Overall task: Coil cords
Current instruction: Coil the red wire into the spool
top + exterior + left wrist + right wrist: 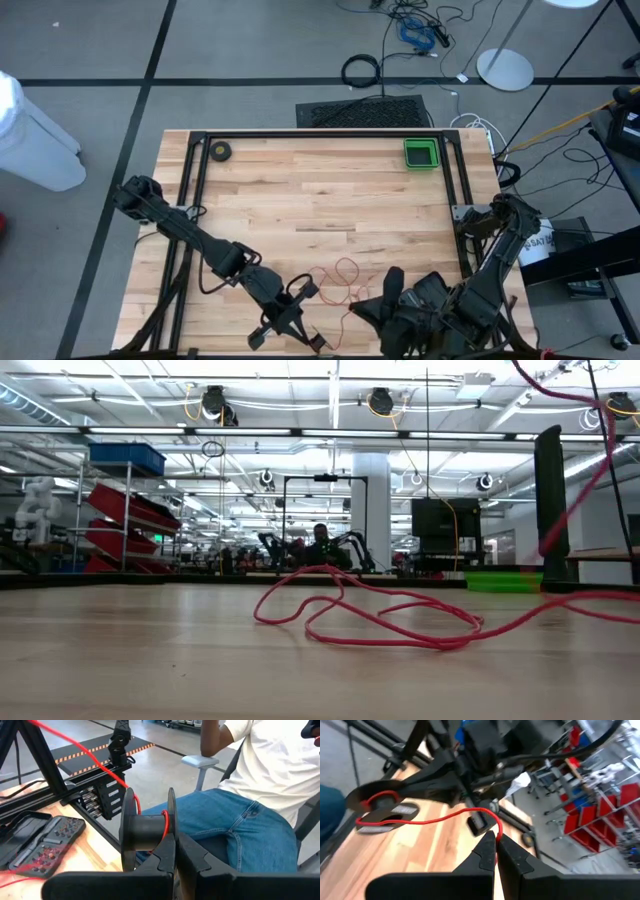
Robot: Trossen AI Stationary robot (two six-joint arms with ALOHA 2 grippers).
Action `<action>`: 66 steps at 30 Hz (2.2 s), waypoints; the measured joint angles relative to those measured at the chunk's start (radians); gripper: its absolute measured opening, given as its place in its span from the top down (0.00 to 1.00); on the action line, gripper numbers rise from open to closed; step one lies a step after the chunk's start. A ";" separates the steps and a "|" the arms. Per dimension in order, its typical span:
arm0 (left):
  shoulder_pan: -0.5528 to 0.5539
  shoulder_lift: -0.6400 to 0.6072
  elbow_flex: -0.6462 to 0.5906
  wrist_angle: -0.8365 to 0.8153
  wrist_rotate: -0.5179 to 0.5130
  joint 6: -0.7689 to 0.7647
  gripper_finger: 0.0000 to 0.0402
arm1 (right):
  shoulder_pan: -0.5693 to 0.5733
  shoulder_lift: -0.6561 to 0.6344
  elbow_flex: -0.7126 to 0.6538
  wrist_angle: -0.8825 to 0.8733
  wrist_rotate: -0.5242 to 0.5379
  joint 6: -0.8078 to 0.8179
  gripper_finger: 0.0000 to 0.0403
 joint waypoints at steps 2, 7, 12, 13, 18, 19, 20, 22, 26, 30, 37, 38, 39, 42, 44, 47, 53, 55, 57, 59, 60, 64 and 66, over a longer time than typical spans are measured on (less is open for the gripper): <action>0.000 0.003 0.000 0.001 0.000 0.000 0.98 | 0.000 0.000 0.000 0.030 0.020 -0.028 1.00; 0.006 0.023 0.001 0.012 0.001 -0.001 0.98 | -0.004 0.000 0.000 0.112 0.021 -0.083 1.00; 0.011 0.056 0.002 0.072 0.024 0.001 0.98 | -0.025 0.007 0.000 0.127 0.012 -0.082 1.00; 0.013 0.062 0.008 0.083 0.028 0.002 0.98 | -0.029 0.009 0.000 0.125 0.010 -0.078 1.00; 0.019 0.098 0.058 0.082 0.028 0.011 0.98 | -0.050 0.011 -0.008 0.140 -0.107 -0.075 1.00; 0.020 0.105 0.070 0.080 0.028 0.021 0.98 | -0.053 0.011 -0.009 0.140 -0.135 -0.074 1.00; 0.020 0.112 0.080 0.079 0.028 0.034 0.98 | -0.055 0.011 -0.010 0.137 -0.160 -0.075 1.00; 0.020 0.123 0.095 0.079 0.028 0.060 0.98 | -0.058 0.012 -0.010 0.138 -0.195 -0.072 1.00; 0.015 0.126 0.104 0.080 0.028 0.088 0.98 | -0.059 0.012 -0.010 0.136 -0.227 -0.057 1.00; 0.012 0.126 0.104 0.081 0.027 0.109 0.98 | -0.059 0.012 -0.010 0.135 -0.276 -0.056 1.00; 0.011 0.125 0.104 0.083 0.024 0.115 0.98 | -0.058 0.012 -0.010 0.131 -0.388 -0.057 1.00; 0.011 0.125 0.104 0.083 0.024 0.115 0.98 | -0.058 0.012 -0.010 0.131 -0.390 -0.057 1.00; 0.011 0.125 0.104 0.083 0.024 0.115 0.98 | -0.058 0.012 -0.010 0.132 -0.394 -0.056 1.00; 0.011 0.124 0.104 0.084 0.023 0.120 0.98 | -0.062 0.014 -0.010 0.140 -0.437 -0.056 1.00; 0.011 0.124 0.104 0.084 0.023 0.133 0.98 | -0.071 0.023 -0.010 0.162 -0.463 -0.059 1.00; 0.011 0.124 0.104 0.086 0.019 0.136 0.98 | -0.083 0.038 -0.010 0.172 -0.509 -0.063 1.00; 0.015 0.124 0.104 0.078 0.016 0.135 0.98 | -0.091 0.040 -0.010 0.183 -0.534 -0.067 1.00; 0.015 0.124 0.104 0.078 0.015 0.135 0.98 | -0.081 0.040 -0.010 0.201 -0.535 -0.091 1.00; 0.015 0.124 0.104 0.076 0.014 0.134 0.98 | -0.069 0.040 -0.010 0.232 -0.536 -0.126 1.00; 0.016 0.124 0.104 0.075 0.014 0.134 0.98 | -0.059 0.040 -0.010 0.263 -0.537 -0.154 1.00; 0.017 0.124 0.104 0.075 0.014 0.134 0.98 | -0.053 0.040 -0.010 0.280 -0.537 -0.167 1.00; 0.026 0.124 0.104 0.057 0.014 0.134 0.98 | -0.026 0.040 -0.010 0.345 -0.536 -0.221 1.00; 0.033 0.124 0.104 0.039 0.014 0.131 0.98 | -0.014 0.040 -0.010 0.379 -0.536 -0.248 1.00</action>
